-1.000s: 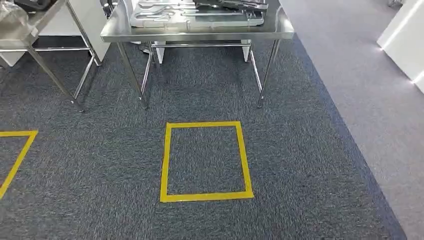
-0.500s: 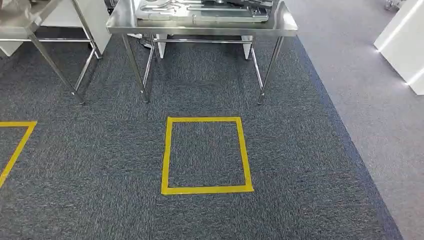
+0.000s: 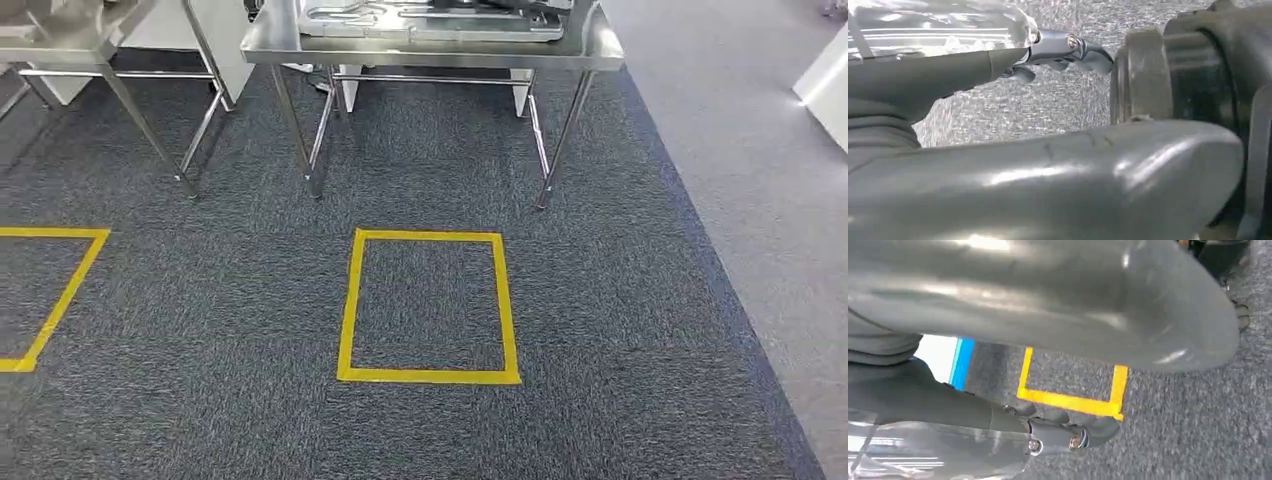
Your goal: Take the parts from the cabinet and place them on the table.
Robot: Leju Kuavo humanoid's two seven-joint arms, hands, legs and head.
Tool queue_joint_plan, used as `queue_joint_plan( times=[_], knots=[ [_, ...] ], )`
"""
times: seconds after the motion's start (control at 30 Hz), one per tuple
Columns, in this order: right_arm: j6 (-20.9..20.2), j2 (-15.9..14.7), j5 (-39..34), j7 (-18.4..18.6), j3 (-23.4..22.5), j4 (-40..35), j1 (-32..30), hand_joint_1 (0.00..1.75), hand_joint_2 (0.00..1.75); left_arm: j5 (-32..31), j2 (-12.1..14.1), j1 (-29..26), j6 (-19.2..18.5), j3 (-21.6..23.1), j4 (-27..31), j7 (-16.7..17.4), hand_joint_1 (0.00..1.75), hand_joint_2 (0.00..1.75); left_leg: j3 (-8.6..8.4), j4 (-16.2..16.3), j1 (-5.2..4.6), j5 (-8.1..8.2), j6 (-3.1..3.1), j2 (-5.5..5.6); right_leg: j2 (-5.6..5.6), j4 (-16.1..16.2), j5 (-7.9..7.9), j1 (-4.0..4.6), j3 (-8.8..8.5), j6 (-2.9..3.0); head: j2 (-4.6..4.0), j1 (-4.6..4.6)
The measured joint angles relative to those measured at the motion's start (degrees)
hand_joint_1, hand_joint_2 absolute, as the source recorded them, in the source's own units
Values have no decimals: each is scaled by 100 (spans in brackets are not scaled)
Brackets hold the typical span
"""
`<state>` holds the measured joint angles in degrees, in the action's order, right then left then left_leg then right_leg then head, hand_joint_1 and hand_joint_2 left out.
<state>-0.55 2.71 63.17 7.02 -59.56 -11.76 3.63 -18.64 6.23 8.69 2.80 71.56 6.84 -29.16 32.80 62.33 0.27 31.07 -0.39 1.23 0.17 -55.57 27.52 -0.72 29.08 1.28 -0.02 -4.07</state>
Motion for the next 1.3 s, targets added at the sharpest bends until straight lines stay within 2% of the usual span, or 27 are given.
queue_joint_plan(
  times=[0.07,0.1,0.13,0.2,0.23,0.27,0.3,0.4,0.43,0.47,0.5,0.57,0.6,0.63,0.67,0.73,0.77,0.8,0.87,0.93,1.0,1.07,1.13,1.17,1.23,1.27,1.3],
  knots=[
    [-2,0,31,2,0,0,-13,0,0,11,0,-8,7,0,0,9,0,0,437,934,22,410,-55,-16,-133,-9,10,12,6,14,0,0],
    [-4,0,37,2,0,0,-13,0,0,11,0,-11,11,0,0,18,0,0,553,1182,28,470,-77,-19,-184,-19,12,12,14,15,0,0],
    [-4,0,42,2,0,0,-11,0,0,6,0,-23,9,0,0,15,0,0,564,1213,41,383,-97,-30,-249,-34,19,13,16,11,0,0],
    [-4,0,57,2,0,0,-8,0,0,7,7,-43,11,0,-2,20,0,0,168,438,62,-81,-116,-115,-368,-74,53,1,8,-13,0,0],
    [-7,0,77,0,0,0,-8,0,0,4,15,-44,13,0,-2,17,0,0,-136,-140,66,-329,-116,-255,-422,-114,81,-3,5,-40,0,0],
    [-7,-2,90,0,0,0,-15,0,0,4,13,-38,22,0,0,15,0,0,-283,-478,43,-275,-89,-540,-465,-151,109,13,8,-82,0,0],
    [-7,-11,105,-7,2,2,-24,0,0,4,13,-38,28,0,0,-4,0,0,-262,-495,17,-308,-12,-469,-502,-190,138,45,7,-119,0,2],
    [-7,-11,131,-11,2,0,-18,0,0,4,13,-87,31,0,0,-22,0,0,-205,-459,-21,-324,99,-307,-632,-156,110,32,-7,-202,0,0],
    [-7,-13,131,-13,7,0,-14,0,0,4,13,-92,28,0,-2,-26,0,0,-242,-513,18,-374,161,-255,-604,-173,145,19,-8,-245,0,0],
    [-4,-13,133,-11,4,0,-18,0,0,4,9,-98,31,0,0,-37,0,0,-232,-526,30,-397,186,-214,-323,-272,264,-2,22,-291,0,2],
    [-7,-13,133,-13,7,2,-30,0,0,4,9,-93,28,0,0,-37,0,0,-208,-526,34,-415,213,-173,-155,-552,489,-10,144,-298,0,2],
    [-7,-13,133,-13,7,2,-65,0,0,0,0,-98,29,2,0,-39,0,0,-166,-521,13,-436,242,-72,-63,-1521,977,-12,582,-308,0,0],
    [-7,-13,133,-13,4,2,-74,0,0,0,0,-107,31,2,0,-44,0,0,-150,-519,1,-443,243,-5,-57,-1868,1074,-9,745,-304,0,2],
    [-7,-13,144,-15,7,2,-85,0,0,0,-2,-120,39,2,0,-57,0,0,-146,-516,-9,-449,243,61,-52,-1969,1030,-8,799,-290,0,0],
    [-9,-13,153,-20,9,2,-91,0,0,0,-2,-137,61,2,0,-91,0,0,-150,-516,-15,-455,238,145,-39,-1786,843,-4,716,-264,0,0],
    [-7,-4,193,-79,28,2,-91,0,0,0,-2,-144,81,2,0,-173,0,0,-168,-513,-32,-466,221,308,103,-823,277,14,266,-174,0,0],
    [-7,0,249,-133,52,2,-91,0,0,0,-2,-140,92,2,0,-234,0,0,-166,-513,-28,-474,208,366,410,-330,89,23,54,-106,0,0],
    [-13,2,316,-194,77,2,-89,0,0,0,0,-129,98,2,0,-271,0,0,-132,-499,-53,-483,174,414,667,-205,162,3,5,-53,0,2],
    [-50,39,465,-349,164,4,-82,0,0,0,28,-115,111,-4,0,-347,0,0,-70,-493,8,-520,106,559,523,-174,143,42,11,-79,0,2],
    [-48,63,596,-461,268,4,-53,0,0,2,63,-144,111,-4,-2,-419,0,0,-34,-532,-5,-560,14,705,363,-83,98,14,-28,-33,0,0],
    [-2,105,769,-490,398,4,-59,0,0,2,85,-138,131,-4,-7,-454,0,0,90,-194,-27,-303,8,126,168,-2,64,-5,-77,18,0,-2],
    [4,131,865,-485,507,11,-76,0,0,0,114,-102,131,-4,-7,-518,0,0,504,701,-5,178,-47,-13,-40,-7,77,14,-72,44,0,0],
    [-4,136,918,-483,577,13,-79,0,0,2,122,-115,131,-4,-7,-553,0,0,767,1316,19,366,-95,-20,-221,-21,85,15,-50,45,0,-2],
    [-7,153,958,-479,617,18,-76,0,0,2,138,-119,136,-4,-7,-560,0,0,689,1205,40,249,-117,-33,-308,-27,90,13,-51,37,0,0],
    [-44,203,1043,-398,730,20,-68,0,0,0,168,-134,168,-7,-9,-560,0,0,147,283,72,-208,-147,-152,-461,-58,120,2,-65,-4,0,-2],
    [-72,232,1084,-354,781,20,-65,0,0,-9,173,-139,192,-9,-9,-553,0,0,-165,-254,75,-388,-151,-382,-526,-100,150,8,-79,-35,0,-2],
    [-96,236,1119,-310,835,22,-72,0,0,-9,173,-120,206,-15,-9,-542,0,0,-253,-486,32,-311,-131,-612,-582,-145,190,51,-58,-81,0,-2]
  ],
)
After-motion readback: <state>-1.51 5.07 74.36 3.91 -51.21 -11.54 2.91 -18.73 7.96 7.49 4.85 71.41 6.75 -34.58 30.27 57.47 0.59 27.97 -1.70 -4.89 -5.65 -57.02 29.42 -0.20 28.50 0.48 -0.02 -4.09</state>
